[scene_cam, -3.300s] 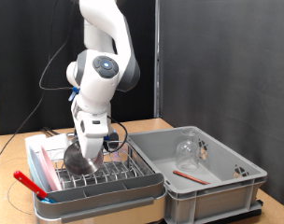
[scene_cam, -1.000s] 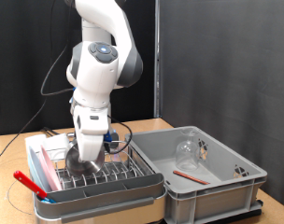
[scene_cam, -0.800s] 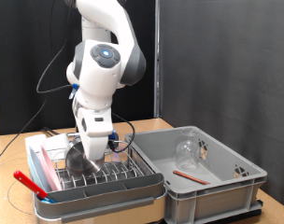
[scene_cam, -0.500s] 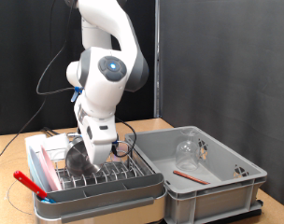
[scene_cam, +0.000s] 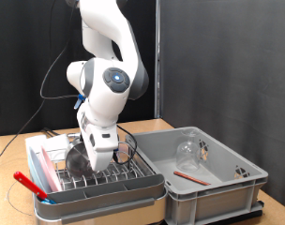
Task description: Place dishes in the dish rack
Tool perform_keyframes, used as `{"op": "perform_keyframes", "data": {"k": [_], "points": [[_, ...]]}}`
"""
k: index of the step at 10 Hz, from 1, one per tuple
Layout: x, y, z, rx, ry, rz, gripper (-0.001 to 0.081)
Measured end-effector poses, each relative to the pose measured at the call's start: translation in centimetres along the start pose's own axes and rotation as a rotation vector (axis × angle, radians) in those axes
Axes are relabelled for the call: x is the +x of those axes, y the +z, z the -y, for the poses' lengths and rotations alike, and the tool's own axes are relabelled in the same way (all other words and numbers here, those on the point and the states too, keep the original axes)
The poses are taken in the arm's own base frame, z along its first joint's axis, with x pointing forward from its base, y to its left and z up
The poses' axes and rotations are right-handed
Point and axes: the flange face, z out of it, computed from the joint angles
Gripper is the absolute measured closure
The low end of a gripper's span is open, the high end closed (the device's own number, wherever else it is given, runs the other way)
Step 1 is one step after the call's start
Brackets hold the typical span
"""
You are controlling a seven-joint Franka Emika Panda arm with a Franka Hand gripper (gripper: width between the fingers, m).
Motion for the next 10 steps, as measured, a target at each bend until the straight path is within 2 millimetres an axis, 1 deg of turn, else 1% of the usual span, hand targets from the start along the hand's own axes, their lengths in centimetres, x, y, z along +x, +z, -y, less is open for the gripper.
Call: {"op": "perform_keyframes", "data": {"k": [5, 8, 10], "points": [[-0.1, -1.4, -0.4, -0.062, 0.052, -0.043, 0.0002], [-0.3, -3.1, -1.9, -0.144, 0.115, -0.115, 0.0002], [-0.9, -4.4, -3.1, -0.191, 0.156, -0.148, 0.0002]]}}
